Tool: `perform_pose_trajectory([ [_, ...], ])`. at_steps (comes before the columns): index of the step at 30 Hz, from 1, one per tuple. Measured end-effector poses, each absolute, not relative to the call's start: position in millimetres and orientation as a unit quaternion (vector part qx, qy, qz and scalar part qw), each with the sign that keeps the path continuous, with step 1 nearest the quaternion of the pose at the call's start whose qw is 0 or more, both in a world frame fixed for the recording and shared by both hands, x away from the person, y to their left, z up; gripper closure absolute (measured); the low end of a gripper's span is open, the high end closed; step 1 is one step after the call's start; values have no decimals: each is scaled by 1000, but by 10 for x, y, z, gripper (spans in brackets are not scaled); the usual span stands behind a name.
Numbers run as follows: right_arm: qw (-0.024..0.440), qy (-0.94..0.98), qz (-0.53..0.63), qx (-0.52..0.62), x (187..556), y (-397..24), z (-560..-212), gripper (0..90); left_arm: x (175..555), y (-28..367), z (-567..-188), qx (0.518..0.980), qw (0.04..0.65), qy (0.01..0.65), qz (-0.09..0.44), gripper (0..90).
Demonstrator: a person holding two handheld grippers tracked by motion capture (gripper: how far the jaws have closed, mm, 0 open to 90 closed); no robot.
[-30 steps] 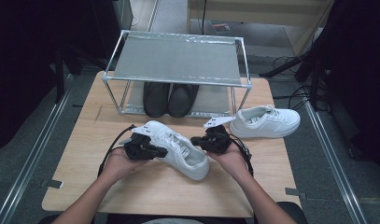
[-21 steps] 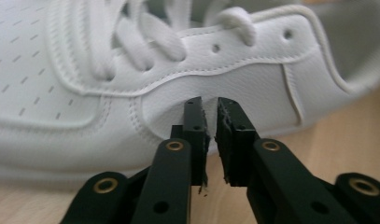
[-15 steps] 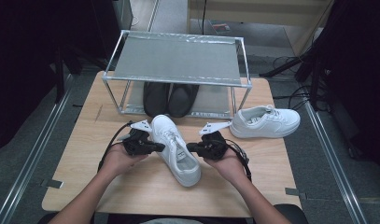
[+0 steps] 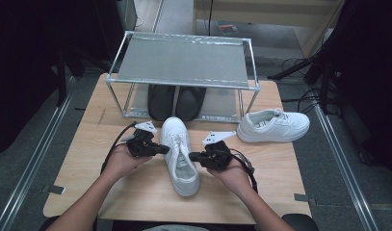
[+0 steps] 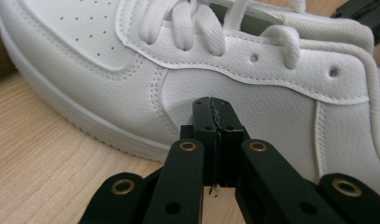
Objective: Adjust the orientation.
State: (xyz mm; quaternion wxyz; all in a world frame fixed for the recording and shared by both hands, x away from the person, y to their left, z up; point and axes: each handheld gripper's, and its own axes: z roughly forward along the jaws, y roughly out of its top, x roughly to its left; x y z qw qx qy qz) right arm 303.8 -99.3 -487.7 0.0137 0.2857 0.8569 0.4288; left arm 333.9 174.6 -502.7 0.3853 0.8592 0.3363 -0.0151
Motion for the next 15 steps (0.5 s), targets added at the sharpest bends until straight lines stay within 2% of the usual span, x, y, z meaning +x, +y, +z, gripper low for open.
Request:
perform_pose_trajectory([
  [9,7,861,426,280,2934,-945,-4903,852,3393,1772,-5010,859,379,344,-19,894],
  [15,8,856,432,283,2906,-952,-4908,900,3405,1789,-5013,857,379,349,-26,900],
])
